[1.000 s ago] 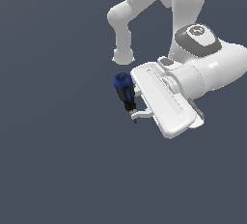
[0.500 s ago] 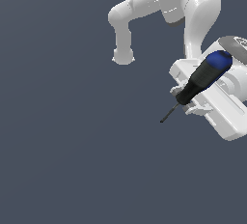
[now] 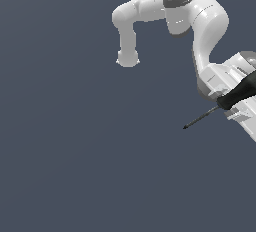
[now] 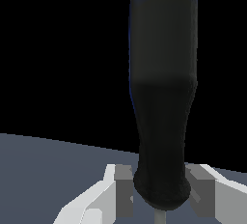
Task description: Pick up the object and move it to a goal position.
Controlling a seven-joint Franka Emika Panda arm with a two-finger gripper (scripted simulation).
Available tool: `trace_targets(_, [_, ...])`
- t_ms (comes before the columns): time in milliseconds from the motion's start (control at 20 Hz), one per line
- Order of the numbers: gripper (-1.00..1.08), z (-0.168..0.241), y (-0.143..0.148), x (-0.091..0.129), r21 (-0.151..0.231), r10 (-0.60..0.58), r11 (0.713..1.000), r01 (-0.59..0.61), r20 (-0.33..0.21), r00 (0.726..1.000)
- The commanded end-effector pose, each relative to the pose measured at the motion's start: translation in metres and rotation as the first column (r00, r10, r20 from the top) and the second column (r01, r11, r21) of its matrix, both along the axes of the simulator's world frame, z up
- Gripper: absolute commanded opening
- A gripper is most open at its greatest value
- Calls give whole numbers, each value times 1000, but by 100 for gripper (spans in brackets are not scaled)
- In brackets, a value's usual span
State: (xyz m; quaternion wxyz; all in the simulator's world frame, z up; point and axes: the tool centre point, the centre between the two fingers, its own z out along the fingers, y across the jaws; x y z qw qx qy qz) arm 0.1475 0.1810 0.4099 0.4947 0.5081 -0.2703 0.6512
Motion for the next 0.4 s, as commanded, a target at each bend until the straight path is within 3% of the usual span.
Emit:
trace_targets(0, [-100, 1, 8, 1, -29, 3, 1000, -3, 5, 1000])
trace_targets(350, [-100, 1, 14, 2, -56, 7, 998, -6, 8, 1000])
